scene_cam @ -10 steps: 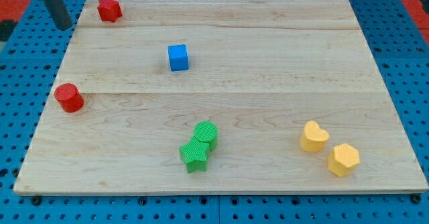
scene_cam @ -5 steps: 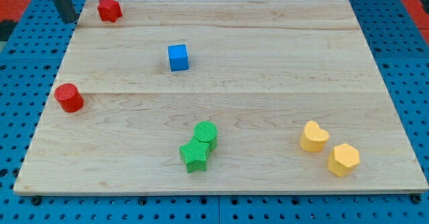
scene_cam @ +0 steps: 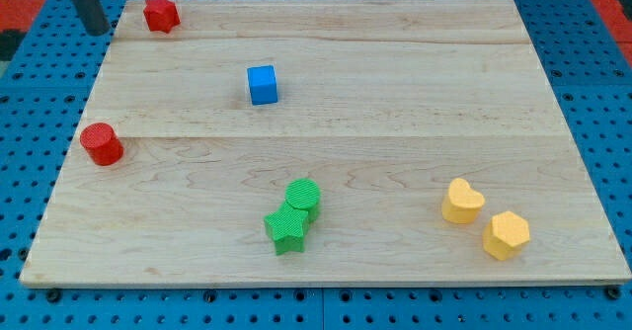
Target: Move the red star to the center
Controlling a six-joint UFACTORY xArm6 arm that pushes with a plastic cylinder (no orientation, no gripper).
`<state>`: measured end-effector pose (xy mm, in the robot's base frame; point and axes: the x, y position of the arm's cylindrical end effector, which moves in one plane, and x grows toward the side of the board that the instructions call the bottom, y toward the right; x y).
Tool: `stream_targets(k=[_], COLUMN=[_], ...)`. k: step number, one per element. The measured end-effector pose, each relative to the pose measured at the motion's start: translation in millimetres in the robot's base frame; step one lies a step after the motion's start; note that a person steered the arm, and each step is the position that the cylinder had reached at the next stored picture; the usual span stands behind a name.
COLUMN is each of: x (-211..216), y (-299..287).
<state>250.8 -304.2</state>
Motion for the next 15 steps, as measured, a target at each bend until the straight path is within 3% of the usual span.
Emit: stream_targets(k=[5, 6, 7, 8, 9, 11, 12, 13, 14, 15], x=[-6.4, -40.1, -45.0, -49.9, -21.1, -7.8, 23.9, 48.5, 17.6, 21.8], y=[-0.7, -0.6, -1.0, 45.5, 73.4, 103.1, 143.8, 238.3, 238.1, 267.3])
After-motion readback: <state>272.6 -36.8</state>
